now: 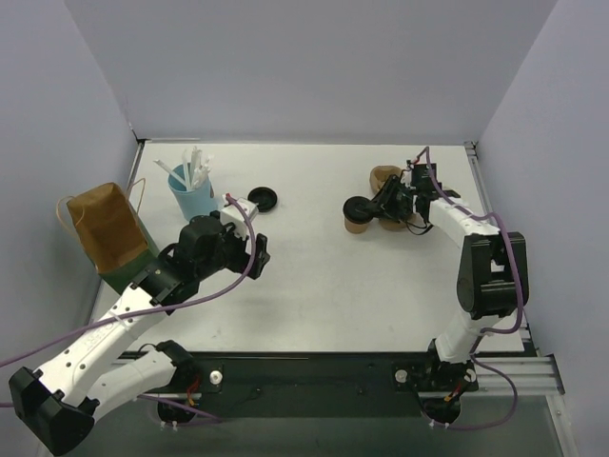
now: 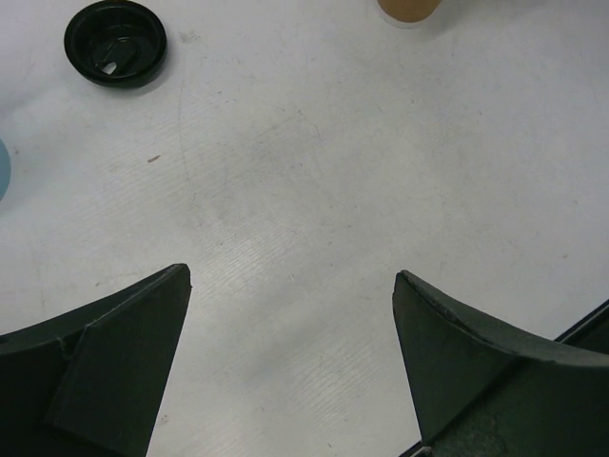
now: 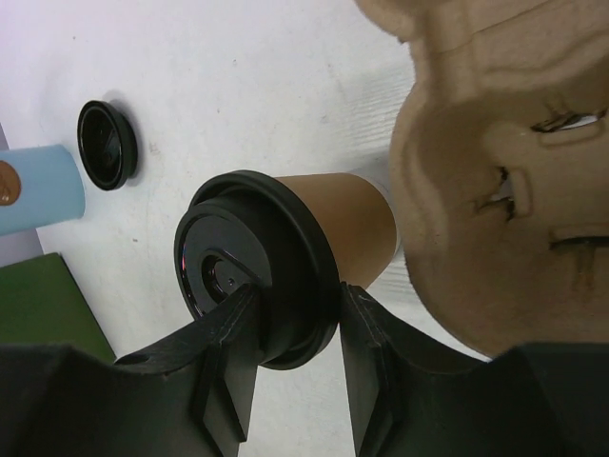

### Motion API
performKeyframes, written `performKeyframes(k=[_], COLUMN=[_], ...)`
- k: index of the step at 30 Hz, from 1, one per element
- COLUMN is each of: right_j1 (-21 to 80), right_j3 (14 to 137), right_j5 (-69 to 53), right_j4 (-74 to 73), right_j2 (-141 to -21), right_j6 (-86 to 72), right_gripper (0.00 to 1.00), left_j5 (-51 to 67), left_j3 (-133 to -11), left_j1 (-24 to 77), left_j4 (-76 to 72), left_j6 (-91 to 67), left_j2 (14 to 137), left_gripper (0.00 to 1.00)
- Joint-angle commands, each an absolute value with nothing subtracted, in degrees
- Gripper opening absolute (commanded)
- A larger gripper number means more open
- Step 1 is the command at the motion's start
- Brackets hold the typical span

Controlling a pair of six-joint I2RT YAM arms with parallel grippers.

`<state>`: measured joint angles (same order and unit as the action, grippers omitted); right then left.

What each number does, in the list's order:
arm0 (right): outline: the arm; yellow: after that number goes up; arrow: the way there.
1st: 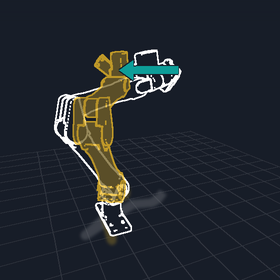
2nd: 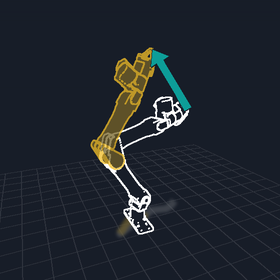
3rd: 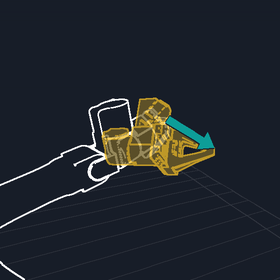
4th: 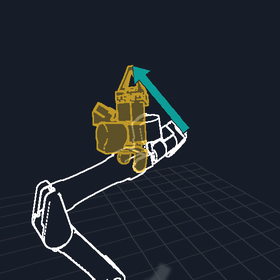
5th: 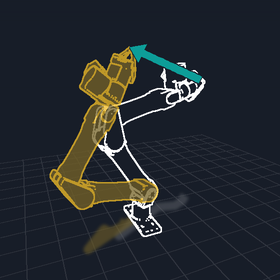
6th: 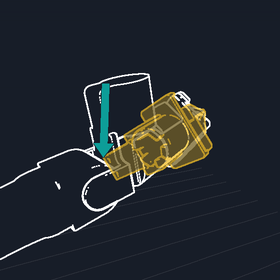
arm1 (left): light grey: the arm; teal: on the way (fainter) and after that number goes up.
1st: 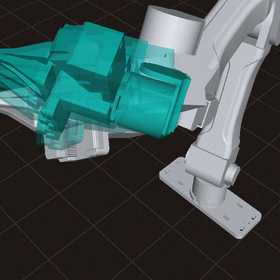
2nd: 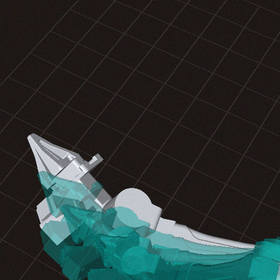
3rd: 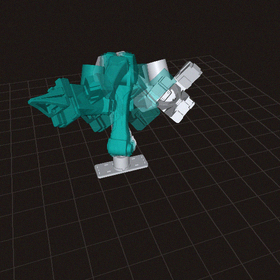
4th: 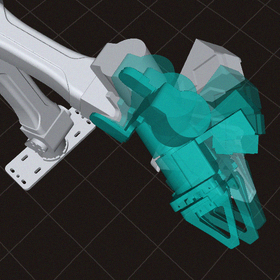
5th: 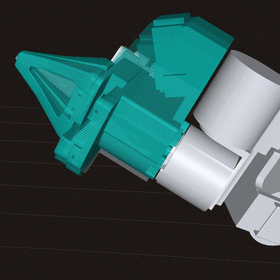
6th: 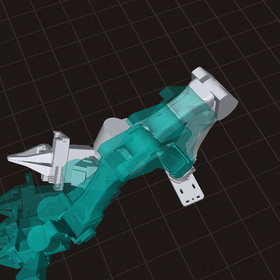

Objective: Pack the takeout coffee

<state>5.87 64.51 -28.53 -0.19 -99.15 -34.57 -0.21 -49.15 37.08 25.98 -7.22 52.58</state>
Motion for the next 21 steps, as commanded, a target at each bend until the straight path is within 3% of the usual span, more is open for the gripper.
performKeyframes(k=[1,7,12,16,21], right_j1=[4.7,3.4,2.6,2.6,3.1], right_j3=[67.4,70.2,72.9,72.8,68.9], right_j5=[-26.9,-30.2,-31.8,-32.0,-32.3], right_j4=[-1.5,-3.2,-6.2,-7.3,-8.5], right_j2=[-99.8,-99.8,-97.7,-93.2,-86.2], right_j6=[-34.1,-33.4,-32.5,-32.6,-32.4], right_gripper=[0.41,0.59,0.63,0.63,0.63], left_j5=[-5.9,-9.0,-17.9,-31.6,-47.9], left_j3=[-49.6,-55.0,-70.5,-84.2,-91.0], left_j1=[37.4,37.4,37.3,37.3,36.3], left_j4=[25.0,29.3,45.7,56.4,68.2], left_j6=[-6.9,-9.4,-9.1,-9.9,-15.9], left_j2=[51.2,48.9,51.9,54.2,57.1], left_gripper=[0.97,0.97,0.97,0.96,0.95])
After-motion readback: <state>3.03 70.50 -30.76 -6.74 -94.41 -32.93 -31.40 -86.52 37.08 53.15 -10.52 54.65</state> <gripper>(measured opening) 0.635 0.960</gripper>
